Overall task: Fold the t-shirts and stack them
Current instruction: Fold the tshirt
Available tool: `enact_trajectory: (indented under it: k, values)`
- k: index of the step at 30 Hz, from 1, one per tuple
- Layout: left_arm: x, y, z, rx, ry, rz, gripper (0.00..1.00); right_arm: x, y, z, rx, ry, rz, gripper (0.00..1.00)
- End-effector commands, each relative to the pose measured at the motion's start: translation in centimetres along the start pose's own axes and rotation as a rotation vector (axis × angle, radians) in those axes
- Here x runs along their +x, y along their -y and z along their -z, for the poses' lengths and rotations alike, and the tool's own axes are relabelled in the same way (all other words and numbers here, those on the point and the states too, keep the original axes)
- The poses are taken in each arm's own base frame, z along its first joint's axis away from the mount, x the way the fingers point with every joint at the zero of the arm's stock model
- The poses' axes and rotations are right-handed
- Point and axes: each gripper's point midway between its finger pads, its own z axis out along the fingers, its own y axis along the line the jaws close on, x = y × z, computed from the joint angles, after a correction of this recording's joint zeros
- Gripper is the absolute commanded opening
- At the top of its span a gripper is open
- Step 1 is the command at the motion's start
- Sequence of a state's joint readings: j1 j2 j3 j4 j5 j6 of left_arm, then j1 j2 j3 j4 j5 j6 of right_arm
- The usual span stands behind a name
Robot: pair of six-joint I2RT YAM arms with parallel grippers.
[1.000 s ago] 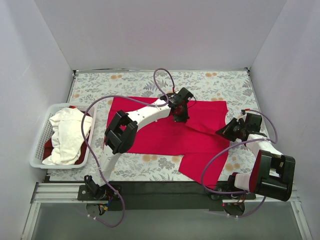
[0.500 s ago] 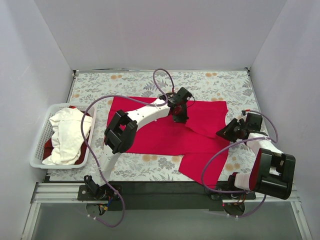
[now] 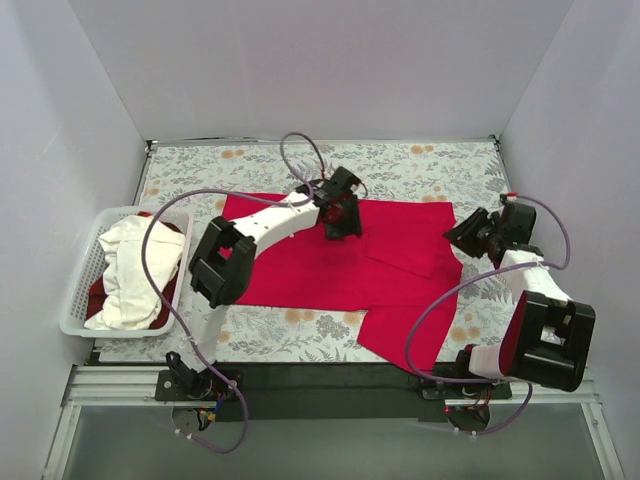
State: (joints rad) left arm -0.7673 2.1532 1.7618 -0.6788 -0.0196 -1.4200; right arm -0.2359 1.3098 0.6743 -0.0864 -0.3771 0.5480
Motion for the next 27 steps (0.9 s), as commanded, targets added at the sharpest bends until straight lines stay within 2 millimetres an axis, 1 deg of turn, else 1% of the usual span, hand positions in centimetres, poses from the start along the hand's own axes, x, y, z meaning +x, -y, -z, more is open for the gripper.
enact_trajectory:
  k: [1, 2, 3, 4, 5, 6, 7, 8, 9, 10, 11, 12, 13, 14, 15, 16, 17, 18, 19, 20, 21, 22, 23, 24, 25, 26, 27]
  values:
    - [-8.5, -4.1, 5.6, 0.021, 0.204, 0.113, 0.45, -6.2, -3.5, -0.5, -0.105, 0.159, 0.046, 0.39]
    - [-9.6, -5.2, 5.8, 0.018, 0.226, 0.132, 0.44, -6.4, -3.3, -1.4, -0.106, 0.152, 0.040, 0.38]
    - [-11.2, -7.8, 5.8, -0.012, 0.249, 0.172, 0.43, -6.8, -3.6, -1.7, -0.123, 0.158, 0.047, 0.37]
    - [-11.6, -9.5, 5.5, -0.043, 0.258, 0.190, 0.42, -7.7, -4.3, -2.0, -0.157, 0.180, 0.066, 0.36]
    - [-12.3, -10.8, 5.4, -0.060, 0.272, 0.207, 0.42, -7.8, -4.0, -2.9, -0.159, 0.164, 0.066, 0.36]
    - [-13.5, -13.1, 5.5, -0.086, 0.289, 0.241, 0.41, -8.1, -4.0, -3.4, -0.168, 0.162, 0.070, 0.35]
    - [-14.0, -14.4, 5.3, -0.100, 0.297, 0.260, 0.41, -8.1, -4.2, -3.9, -0.183, 0.149, 0.077, 0.34]
    - [-14.3, -15.6, 4.9, -0.112, 0.308, 0.275, 0.40, -8.5, -4.1, -4.9, -0.190, 0.142, 0.086, 0.34]
    - [-15.1, -17.6, 4.8, -0.129, 0.320, 0.306, 0.40, -8.8, -4.1, -5.4, -0.197, 0.139, 0.092, 0.34]
    - [-15.4, -18.6, 4.6, -0.136, 0.323, 0.321, 0.39, -8.9, -4.3, -5.8, -0.215, 0.130, 0.099, 0.34]
    - [-15.6, -19.5, 3.8, -0.142, 0.318, 0.335, 0.39, -9.3, -4.2, -6.7, -0.220, 0.122, 0.107, 0.34]
    - [-16.0, -21.0, 3.6, -0.156, 0.320, 0.352, 0.38, -9.5, -4.1, -7.2, -0.222, 0.116, 0.110, 0.34]
    - [-16.1, -21.7, 3.2, -0.166, 0.316, 0.360, 0.38, -9.5, -4.0, -7.6, -0.227, 0.108, 0.109, 0.34]
    - [-15.7, -22.6, 2.2, -0.184, 0.297, 0.367, 0.38, -9.3, -3.3, -8.6, -0.218, 0.092, 0.104, 0.34]
    - [-16.0, -23.5, 2.0, -0.193, 0.297, 0.378, 0.37, -10.0, -3.5, -8.9, -0.221, 0.099, 0.110, 0.34]
    - [-15.7, -24.1, 1.5, -0.200, 0.286, 0.386, 0.37, -10.0, -3.2, -9.4, -0.213, 0.097, 0.109, 0.34]
    - [-15.5, -24.6, 1.1, -0.210, 0.276, 0.392, 0.37, -9.7, -2.4, -10.4, -0.200, 0.077, 0.097, 0.34]
    - [-15.1, -25.5, 0.3, -0.221, 0.258, 0.407, 0.37, -10.1, -2.4, -10.8, -0.201, 0.079, 0.100, 0.34]
    - [-14.8, -25.8, 0.0, -0.228, 0.251, 0.409, 0.37, -10.2, -2.0, -11.3, -0.193, 0.077, 0.097, 0.34]
    - [-14.6, -26.0, -0.3, -0.233, 0.244, 0.415, 0.37, -9.7, -1.1, -12.4, -0.178, 0.055, 0.082, 0.34]
    - [-14.1, -26.7, -0.8, -0.251, 0.232, 0.422, 0.36, -10.3, -1.0, -12.8, -0.177, 0.061, 0.084, 0.34]
    - [-13.9, -26.9, -1.1, -0.256, 0.228, 0.426, 0.36, -10.4, -0.5, -13.3, -0.170, 0.058, 0.079, 0.33]
    - [-13.7, -27.3, -1.4, -0.262, 0.221, 0.434, 0.36, -10.0, 0.5, -14.3, -0.156, 0.038, 0.064, 0.33]
    - [-13.4, -27.7, -1.9, -0.267, 0.209, 0.444, 0.36, -10.2, 0.7, -14.8, -0.157, 0.035, 0.061, 0.33]
    - [-13.2, -27.9, -2.1, -0.269, 0.202, 0.450, 0.36, -11.1, 0.7, -15.2, -0.161, 0.047, 0.065, 0.33]
    - [-13.3, -28.1, -2.3, -0.269, 0.199, 0.459, 0.36, -11.0, 1.4, -16.0, -0.153, 0.037, 0.055, 0.33]
    - [-13.4, -28.3, -2.4, -0.270, 0.199, 0.465, 0.36, -11.2, 1.7, -16.5, -0.150, 0.037, 0.051, 0.33]
